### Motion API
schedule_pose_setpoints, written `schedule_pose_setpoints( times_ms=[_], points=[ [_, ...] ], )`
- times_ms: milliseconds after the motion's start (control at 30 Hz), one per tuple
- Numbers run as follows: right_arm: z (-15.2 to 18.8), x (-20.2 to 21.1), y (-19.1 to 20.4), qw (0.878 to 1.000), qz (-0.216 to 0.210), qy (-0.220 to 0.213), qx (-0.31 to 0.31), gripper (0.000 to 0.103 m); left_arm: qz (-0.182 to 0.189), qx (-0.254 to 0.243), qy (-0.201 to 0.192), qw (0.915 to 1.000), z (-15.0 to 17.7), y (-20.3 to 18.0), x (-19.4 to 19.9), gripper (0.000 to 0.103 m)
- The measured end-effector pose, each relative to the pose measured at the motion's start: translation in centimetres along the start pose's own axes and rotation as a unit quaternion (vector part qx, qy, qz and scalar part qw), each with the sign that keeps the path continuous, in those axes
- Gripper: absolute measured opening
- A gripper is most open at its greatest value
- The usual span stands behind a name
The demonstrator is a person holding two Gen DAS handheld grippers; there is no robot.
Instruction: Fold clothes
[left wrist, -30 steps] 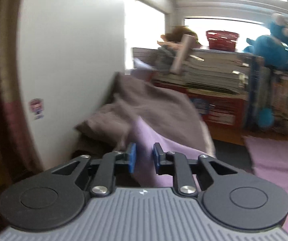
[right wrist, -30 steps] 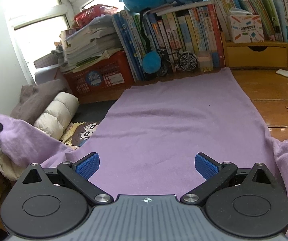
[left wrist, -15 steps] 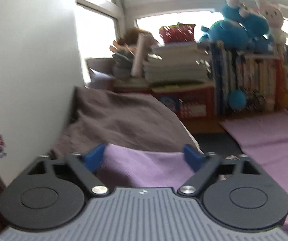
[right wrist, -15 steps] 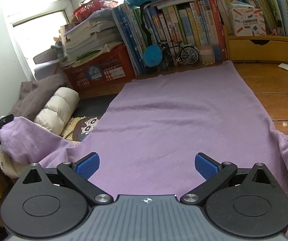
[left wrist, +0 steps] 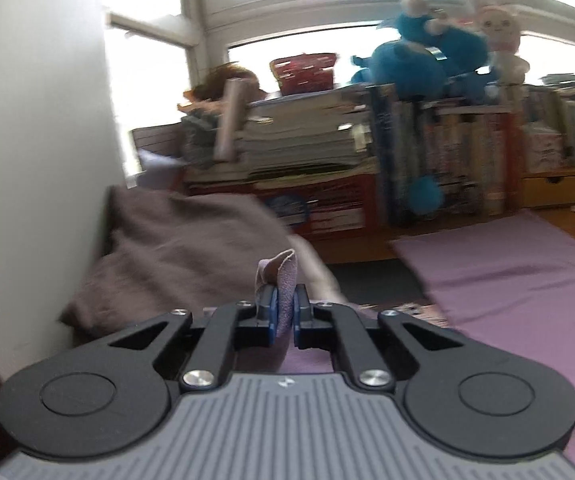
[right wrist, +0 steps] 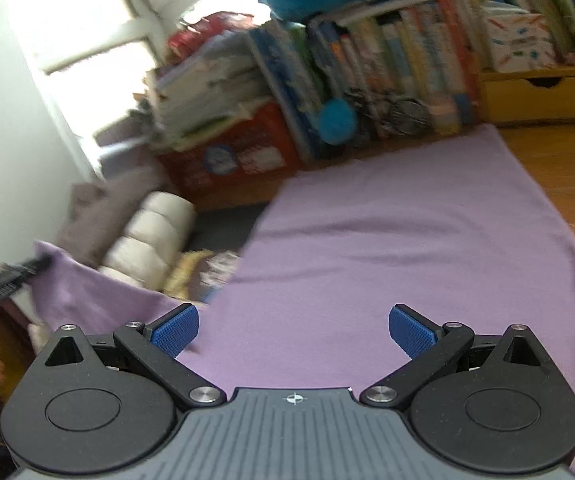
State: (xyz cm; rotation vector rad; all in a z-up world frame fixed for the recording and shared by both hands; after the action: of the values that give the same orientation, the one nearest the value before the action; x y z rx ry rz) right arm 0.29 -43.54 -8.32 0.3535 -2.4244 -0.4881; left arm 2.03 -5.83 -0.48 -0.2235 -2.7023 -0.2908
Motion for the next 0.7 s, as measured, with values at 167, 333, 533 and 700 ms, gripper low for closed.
schedule_pose_setpoints(
  times_ms=[167,333,533,700],
  points=[
    [-1.1,1.1,1.4,0.999,-0.021,-0.027,0.020,0.103,0.097,-0.023,-0.013,0.9949,-0.7,-6.1,1.1,0.005],
    [-1.2,4.3,-1.9,0.998,0.041,-0.047,0.011,0.103,0.233,-0.032,-0.033,0.9713,-2.1,-13.7,2.3,0.005],
    [-0.7,10.3,-8.5,0.989,0.122,-0.066,-0.047,0.103,0.345,-0.037,-0.005,0.9378,-2.9,-23.9,2.7,0.016],
    [1.1,9.8,-8.9,0.996,0.047,-0.039,-0.071,0.103,0.251,-0.018,-0.017,0.9678,-2.6,-18.6,3.6,0.066]
  ],
)
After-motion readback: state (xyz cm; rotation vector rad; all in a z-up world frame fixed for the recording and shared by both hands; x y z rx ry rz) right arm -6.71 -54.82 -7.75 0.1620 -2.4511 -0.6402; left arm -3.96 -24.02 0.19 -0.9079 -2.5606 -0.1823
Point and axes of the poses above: each gripper's, at about its wrist camera, not at the fingertips, and x roughly against the way its jaws point, y to its left, z to its underside, the point moved 4 cm from there along -x, roughly the way its jaws point, and after that the axes turned 3 degrees about y, right-handed, at the moved point
